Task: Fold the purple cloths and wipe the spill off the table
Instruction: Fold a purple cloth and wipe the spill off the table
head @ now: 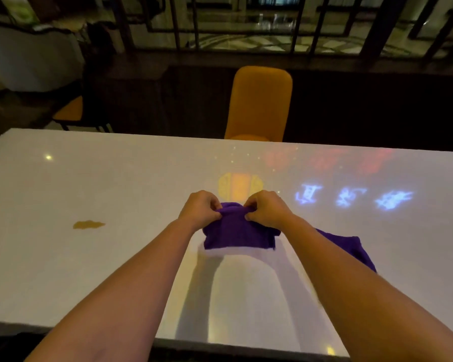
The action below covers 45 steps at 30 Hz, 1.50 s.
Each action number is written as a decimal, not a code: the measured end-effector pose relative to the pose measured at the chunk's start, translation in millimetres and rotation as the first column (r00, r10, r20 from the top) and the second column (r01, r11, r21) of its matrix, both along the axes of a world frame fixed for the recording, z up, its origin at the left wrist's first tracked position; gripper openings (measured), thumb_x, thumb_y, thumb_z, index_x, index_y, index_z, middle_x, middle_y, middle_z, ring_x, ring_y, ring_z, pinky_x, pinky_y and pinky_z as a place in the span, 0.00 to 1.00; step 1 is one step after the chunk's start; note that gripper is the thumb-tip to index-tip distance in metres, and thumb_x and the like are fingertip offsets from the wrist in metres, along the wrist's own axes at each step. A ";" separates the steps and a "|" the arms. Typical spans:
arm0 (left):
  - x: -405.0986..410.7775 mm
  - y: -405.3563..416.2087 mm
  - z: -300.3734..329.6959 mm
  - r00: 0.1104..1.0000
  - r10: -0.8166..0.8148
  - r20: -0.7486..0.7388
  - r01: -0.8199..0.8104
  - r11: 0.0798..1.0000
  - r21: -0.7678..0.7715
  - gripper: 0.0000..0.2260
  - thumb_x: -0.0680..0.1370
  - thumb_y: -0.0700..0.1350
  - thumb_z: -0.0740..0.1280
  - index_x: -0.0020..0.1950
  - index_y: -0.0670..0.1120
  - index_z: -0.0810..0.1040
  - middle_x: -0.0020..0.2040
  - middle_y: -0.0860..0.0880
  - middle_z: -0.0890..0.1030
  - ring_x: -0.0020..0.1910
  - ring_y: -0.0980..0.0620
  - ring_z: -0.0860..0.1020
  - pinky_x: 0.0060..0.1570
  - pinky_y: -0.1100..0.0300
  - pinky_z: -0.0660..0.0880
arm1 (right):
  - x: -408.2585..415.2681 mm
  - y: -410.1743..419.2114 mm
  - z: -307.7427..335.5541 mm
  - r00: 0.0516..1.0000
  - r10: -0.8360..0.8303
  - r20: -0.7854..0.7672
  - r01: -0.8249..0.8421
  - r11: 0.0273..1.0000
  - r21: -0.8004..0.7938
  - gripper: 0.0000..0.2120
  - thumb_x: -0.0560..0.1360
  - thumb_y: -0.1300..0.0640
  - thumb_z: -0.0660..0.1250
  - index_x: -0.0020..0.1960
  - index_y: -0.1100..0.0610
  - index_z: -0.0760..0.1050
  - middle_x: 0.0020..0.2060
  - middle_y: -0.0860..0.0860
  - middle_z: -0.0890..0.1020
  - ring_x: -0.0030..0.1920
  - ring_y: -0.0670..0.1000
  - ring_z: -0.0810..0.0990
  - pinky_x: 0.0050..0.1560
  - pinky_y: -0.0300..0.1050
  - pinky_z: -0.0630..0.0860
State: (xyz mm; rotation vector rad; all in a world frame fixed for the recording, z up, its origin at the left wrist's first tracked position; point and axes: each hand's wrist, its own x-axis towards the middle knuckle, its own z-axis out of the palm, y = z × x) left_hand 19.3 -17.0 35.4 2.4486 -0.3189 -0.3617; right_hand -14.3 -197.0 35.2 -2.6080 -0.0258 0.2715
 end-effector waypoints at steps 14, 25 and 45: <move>15.4 36.3 150.5 0.937 0.077 0.340 -0.031 0.990 -0.138 0.07 0.70 0.40 0.72 0.38 0.51 0.79 0.36 0.54 0.78 0.39 0.57 0.77 0.34 0.65 0.72 | 36.8 25.9 148.9 0.928 0.043 0.371 -0.049 0.999 0.005 0.08 0.71 0.54 0.70 0.50 0.51 0.80 0.40 0.46 0.78 0.39 0.47 0.76 0.30 0.34 0.70; 30.7 138.3 138.1 0.930 0.146 0.336 -0.111 0.987 -0.120 0.05 0.71 0.41 0.72 0.39 0.50 0.79 0.36 0.54 0.77 0.38 0.56 0.76 0.32 0.67 0.70 | 59.1 131.7 147.2 0.930 0.132 0.344 -0.133 0.991 -0.021 0.10 0.73 0.55 0.68 0.54 0.54 0.79 0.45 0.50 0.80 0.43 0.49 0.77 0.41 0.41 0.77; 98.9 284.1 51.3 0.989 -0.033 0.142 0.029 0.999 0.030 0.04 0.72 0.38 0.69 0.40 0.47 0.78 0.40 0.48 0.79 0.40 0.51 0.77 0.35 0.64 0.72 | 102.2 292.0 46.3 0.987 -0.063 0.149 0.060 0.998 0.025 0.11 0.74 0.58 0.66 0.56 0.56 0.78 0.52 0.54 0.82 0.45 0.51 0.76 0.45 0.43 0.76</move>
